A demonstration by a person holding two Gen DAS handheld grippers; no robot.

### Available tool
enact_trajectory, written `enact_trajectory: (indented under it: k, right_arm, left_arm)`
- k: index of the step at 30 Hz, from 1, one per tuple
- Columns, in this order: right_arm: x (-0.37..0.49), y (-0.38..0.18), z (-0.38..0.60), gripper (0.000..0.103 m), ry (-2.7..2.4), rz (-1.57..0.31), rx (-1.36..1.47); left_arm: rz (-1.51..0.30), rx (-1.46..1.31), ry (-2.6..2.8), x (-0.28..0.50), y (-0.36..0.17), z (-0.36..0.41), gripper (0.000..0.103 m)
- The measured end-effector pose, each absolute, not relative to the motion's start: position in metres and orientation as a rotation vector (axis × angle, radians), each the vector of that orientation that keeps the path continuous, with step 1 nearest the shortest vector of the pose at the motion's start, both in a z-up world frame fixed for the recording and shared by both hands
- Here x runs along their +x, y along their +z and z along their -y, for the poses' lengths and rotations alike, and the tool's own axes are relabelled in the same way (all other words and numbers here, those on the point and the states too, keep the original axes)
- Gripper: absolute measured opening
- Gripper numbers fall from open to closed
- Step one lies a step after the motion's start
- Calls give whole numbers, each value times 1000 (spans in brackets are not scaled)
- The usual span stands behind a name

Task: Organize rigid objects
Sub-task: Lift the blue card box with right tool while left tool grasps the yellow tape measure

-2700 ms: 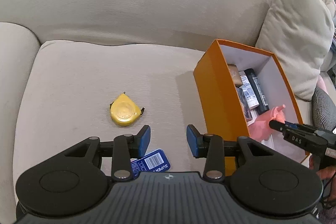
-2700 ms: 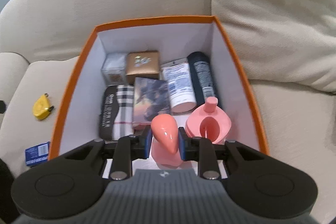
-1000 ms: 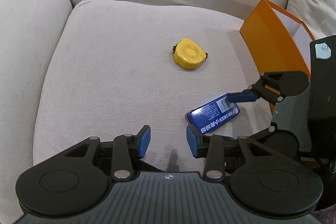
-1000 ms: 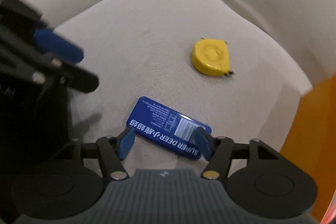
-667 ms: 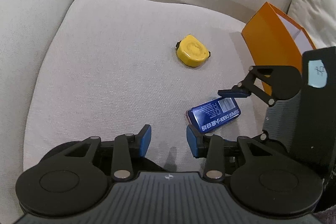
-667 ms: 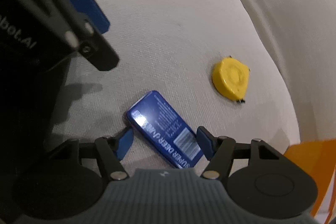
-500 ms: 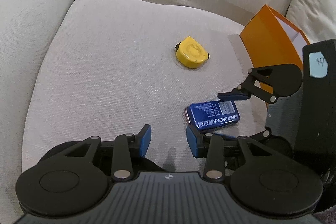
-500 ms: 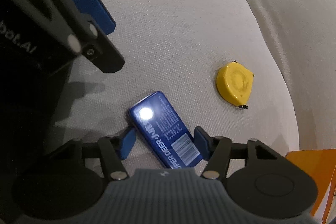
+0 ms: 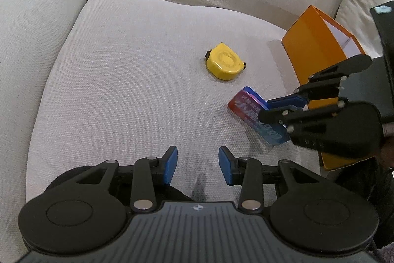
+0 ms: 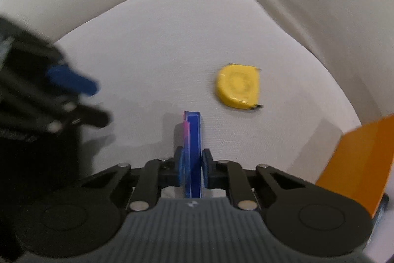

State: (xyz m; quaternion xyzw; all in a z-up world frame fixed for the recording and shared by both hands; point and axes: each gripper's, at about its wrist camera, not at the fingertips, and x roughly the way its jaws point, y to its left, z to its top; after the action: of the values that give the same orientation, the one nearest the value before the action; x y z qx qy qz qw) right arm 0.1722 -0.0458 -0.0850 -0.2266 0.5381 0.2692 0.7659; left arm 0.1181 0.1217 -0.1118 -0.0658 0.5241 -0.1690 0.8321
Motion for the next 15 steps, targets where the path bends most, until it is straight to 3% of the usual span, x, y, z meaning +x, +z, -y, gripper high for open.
enact_trajectory:
  k: [7, 12, 15]
  right_arm:
    - [179, -90, 56, 15, 553, -1197, -370]
    - [179, -86, 68, 14, 493, -1184, -256]
    - [183, -79, 82, 14, 451, -1186, -174]
  left_arm:
    - [-1068, -51, -403, 121, -105, -108, 46]
    - [-998, 164, -450, 129, -95, -87, 47]
    - [-957, 254, -479, 140, -91, -73, 51]
